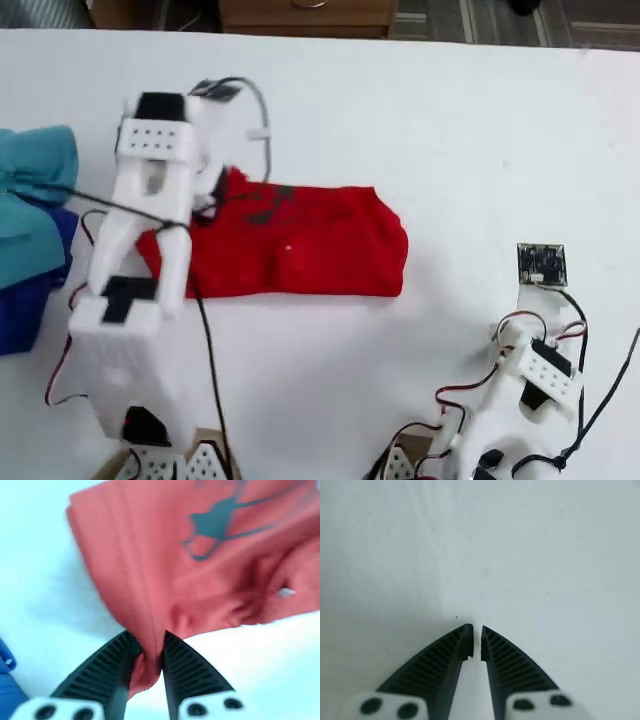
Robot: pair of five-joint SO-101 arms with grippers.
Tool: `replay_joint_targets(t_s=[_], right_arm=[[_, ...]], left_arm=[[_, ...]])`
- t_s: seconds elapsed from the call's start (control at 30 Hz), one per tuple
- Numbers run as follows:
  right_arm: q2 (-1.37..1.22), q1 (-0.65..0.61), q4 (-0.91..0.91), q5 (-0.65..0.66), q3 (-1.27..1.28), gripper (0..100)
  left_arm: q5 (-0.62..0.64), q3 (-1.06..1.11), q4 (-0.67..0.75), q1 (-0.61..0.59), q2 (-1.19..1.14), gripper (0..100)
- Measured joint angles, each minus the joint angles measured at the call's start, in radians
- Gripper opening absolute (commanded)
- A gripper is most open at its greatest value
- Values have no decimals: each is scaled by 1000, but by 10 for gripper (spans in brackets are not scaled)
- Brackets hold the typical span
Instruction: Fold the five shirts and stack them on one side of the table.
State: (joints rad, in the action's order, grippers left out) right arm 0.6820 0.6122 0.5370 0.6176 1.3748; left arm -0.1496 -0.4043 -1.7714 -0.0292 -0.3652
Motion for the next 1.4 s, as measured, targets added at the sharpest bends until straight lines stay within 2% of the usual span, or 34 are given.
replay_joint_targets(t_s=[0.13,0.4,0.8,0.97,1.03,1.2,1.4], right_arm=[[0,0,0,0,0,38],[0,0,0,0,0,38],[0,0,0,0,0,38],[0,0,0,0,0,38],[0,0,0,0,0,38],[0,0,0,0,0,38],[0,0,0,0,0,38]], left_arm=[[14,3,0,112,72,27],[83,3,17,354,74,27],[86,17,322,520,74,27],[86,12,387,539,-2,33],[84,-12,388,540,-64,61],[84,-183,327,540,-166,258],[83,-483,170,526,-207,238]])
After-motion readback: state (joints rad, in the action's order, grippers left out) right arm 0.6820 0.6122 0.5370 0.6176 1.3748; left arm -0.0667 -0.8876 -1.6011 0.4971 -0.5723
